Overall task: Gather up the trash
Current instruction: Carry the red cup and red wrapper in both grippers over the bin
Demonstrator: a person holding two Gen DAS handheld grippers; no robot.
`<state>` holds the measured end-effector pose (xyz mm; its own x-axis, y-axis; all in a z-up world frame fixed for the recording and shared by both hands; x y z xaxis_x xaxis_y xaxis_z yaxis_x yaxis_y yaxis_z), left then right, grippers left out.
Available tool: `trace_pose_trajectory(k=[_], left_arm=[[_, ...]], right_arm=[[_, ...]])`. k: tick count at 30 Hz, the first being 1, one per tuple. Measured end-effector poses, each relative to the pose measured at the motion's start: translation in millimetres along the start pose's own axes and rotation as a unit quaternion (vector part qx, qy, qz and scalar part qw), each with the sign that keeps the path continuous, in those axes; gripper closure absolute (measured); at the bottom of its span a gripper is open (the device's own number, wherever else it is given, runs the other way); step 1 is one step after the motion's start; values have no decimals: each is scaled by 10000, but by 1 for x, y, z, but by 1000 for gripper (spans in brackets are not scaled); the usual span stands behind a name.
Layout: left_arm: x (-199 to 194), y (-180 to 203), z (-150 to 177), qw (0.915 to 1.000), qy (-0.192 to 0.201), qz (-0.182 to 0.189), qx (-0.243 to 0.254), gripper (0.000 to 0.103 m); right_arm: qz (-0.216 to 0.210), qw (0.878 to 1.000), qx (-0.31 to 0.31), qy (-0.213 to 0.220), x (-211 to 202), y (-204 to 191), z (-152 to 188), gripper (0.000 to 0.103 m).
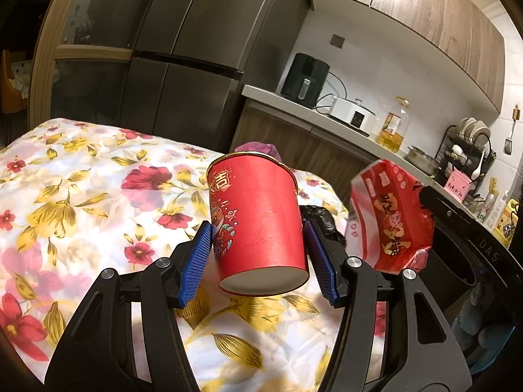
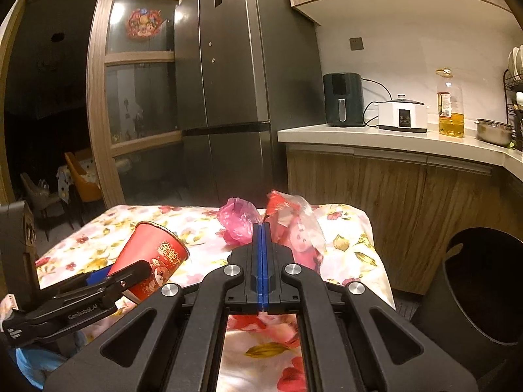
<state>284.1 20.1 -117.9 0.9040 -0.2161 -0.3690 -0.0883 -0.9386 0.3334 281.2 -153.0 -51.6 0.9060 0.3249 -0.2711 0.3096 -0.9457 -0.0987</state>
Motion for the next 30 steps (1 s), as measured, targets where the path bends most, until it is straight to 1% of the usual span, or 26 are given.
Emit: trace_pose_trajectory(k=[8, 11, 15, 22, 30], left_arm=[[-14, 28, -4, 9998, 83, 136, 150, 46], [-17, 45, -6, 9994, 114, 204, 259, 46], [-18, 76, -9, 9982, 157, 360, 448, 46], [-11, 132, -13, 9947, 191, 700, 729, 46], [0, 201, -14, 9877, 242, 1186, 990, 46]], right_arm=[[56, 9998, 87, 140, -30, 8, -7, 102], [126, 9997, 91, 212, -41, 15, -10, 102], [232, 9991, 158, 310, -56, 30, -16, 102], [550, 9967, 248, 541, -85, 66, -29, 102], [1114, 9892, 493, 810, -115, 124, -42, 102]])
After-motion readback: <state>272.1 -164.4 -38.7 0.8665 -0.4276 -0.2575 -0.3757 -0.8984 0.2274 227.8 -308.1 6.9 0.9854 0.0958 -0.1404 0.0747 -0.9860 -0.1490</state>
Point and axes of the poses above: each gripper's, at about its wrist camera, not at the fingertips, and x roughly the way its jaws point, y to its right, z to its underside, the point moved 7 cm from there along x, roughly the way its jaws point, and after that the axes turned 2 degrees about y, right-handed, at the moved point
